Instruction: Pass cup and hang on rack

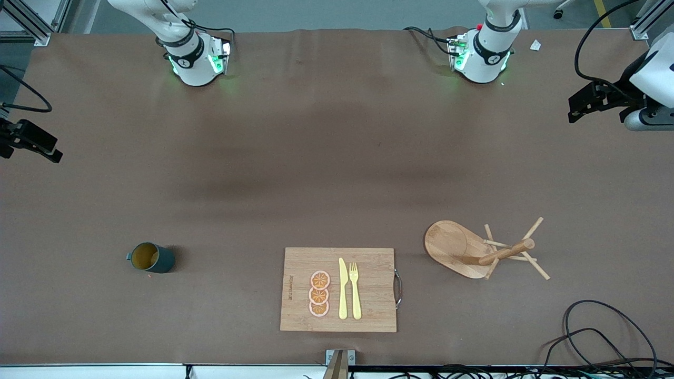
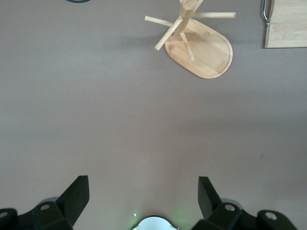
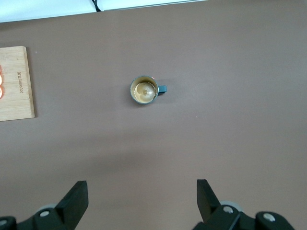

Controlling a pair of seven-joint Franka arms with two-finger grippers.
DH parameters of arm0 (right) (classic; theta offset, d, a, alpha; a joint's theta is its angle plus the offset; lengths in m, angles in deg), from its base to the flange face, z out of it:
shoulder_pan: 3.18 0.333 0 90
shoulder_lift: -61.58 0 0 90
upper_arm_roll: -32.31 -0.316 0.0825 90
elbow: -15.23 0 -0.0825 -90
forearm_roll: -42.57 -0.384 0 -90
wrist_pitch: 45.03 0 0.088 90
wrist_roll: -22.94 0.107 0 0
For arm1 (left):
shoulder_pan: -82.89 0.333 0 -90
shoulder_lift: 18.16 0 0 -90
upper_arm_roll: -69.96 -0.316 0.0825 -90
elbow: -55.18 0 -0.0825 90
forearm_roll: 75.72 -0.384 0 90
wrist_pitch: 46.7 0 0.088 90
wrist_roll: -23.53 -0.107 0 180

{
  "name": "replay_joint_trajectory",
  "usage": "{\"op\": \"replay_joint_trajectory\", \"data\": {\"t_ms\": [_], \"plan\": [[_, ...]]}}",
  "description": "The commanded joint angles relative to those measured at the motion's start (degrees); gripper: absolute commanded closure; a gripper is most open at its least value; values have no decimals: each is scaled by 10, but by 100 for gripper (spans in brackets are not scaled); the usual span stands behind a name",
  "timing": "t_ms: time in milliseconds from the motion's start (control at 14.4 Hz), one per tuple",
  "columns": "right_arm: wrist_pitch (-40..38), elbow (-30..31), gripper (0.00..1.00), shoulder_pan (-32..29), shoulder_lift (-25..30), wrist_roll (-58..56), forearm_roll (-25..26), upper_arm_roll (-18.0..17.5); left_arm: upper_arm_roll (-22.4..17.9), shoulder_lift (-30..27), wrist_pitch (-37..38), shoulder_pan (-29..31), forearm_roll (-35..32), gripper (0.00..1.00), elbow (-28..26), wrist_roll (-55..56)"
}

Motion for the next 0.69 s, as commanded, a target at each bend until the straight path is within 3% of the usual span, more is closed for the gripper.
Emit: {"op": "replay_joint_trajectory", "data": {"t_ms": [0, 625], "plan": [[-4, -10, 0, -8, -4, 4, 1, -5, 1, -1, 9, -1, -1, 0, 6, -8], [-4, -11, 0, -7, -4, 4, 0, -4, 0, 0, 8, 2, -1, 0, 10, -6]]}}
